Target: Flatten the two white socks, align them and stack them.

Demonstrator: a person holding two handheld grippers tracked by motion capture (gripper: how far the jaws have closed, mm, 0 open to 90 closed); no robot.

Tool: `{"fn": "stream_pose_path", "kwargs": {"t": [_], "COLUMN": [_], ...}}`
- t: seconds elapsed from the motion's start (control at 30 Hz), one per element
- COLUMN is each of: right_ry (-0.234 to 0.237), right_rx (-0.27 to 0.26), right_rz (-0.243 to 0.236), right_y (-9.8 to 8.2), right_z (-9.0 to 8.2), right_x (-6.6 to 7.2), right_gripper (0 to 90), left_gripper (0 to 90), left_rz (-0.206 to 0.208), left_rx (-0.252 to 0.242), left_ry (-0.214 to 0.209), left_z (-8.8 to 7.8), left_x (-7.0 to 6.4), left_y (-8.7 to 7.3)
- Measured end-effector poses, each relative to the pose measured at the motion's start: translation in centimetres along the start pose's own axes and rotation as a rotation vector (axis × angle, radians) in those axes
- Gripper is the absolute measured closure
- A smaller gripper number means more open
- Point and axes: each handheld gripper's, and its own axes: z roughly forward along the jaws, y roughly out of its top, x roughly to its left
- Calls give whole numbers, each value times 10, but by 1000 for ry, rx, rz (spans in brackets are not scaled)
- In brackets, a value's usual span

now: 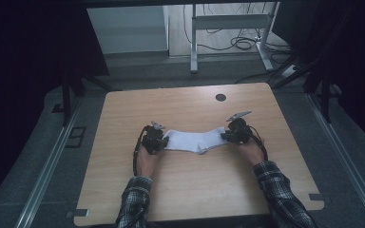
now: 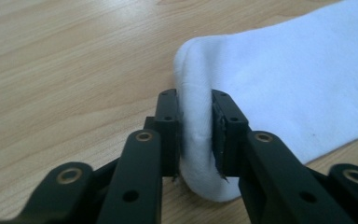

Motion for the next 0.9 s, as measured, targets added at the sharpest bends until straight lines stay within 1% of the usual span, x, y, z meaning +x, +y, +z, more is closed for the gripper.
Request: {"fn": "stream_pose_path", "kwargs": {"t": [0.07, 0.13, 0.17, 0.27, 0.33, 0.43, 0.5, 0.57, 0.63, 0.7, 0.8, 0.83, 0.9], "right_ry": [-2, -10, -13, -10, -6, -2, 0, 0, 9, 6, 18, 24, 17], "right_rx": [1, 2, 1, -4, -12, -28, -32, -39, -45, -48, -56, -53, -54], "right_rz": [-3, -9, -16, -21, -14, -9, -12, -19, -21, -28, -31, -30, -38], "right_y": [0, 1, 2, 2, 2, 3, 4, 4, 5, 5, 5, 5, 4], "right_z": [-1, -2, -3, -5, -7, -10, -13, -15, -17, -19, -22, -22, -23], "right_x": [-1, 0, 1, 1, 1, 1, 1, 3, 5, 6, 8, 8, 10], "right_gripper": [695, 679, 665, 615, 576, 513, 469, 441, 399, 380, 343, 328, 305], "left_gripper": [690, 638, 606, 537, 511, 460, 425, 390, 354, 326, 291, 275, 251], "left_rz": [-2, 8, 10, 5, 14, 12, 7, 6, -1, -3, -20, -31, -37], "left_rx": [-4, -15, -24, -67, -68, -77, -81, -84, -86, -90, -98, -99, -99], "left_ry": [11, 31, 33, 1, 6, -11, -29, -29, -52, -56, -89, -99, -115], "left_z": [-1, -2, -3, -7, -9, -13, -15, -16, -17, -19, -21, -22, -24], "left_x": [1, 0, 0, 1, 1, 2, 2, 1, 2, 1, 2, 2, 3], "left_y": [0, 0, 1, 1, 1, 1, 1, 1, 1, 0, -1, -1, -2]}}
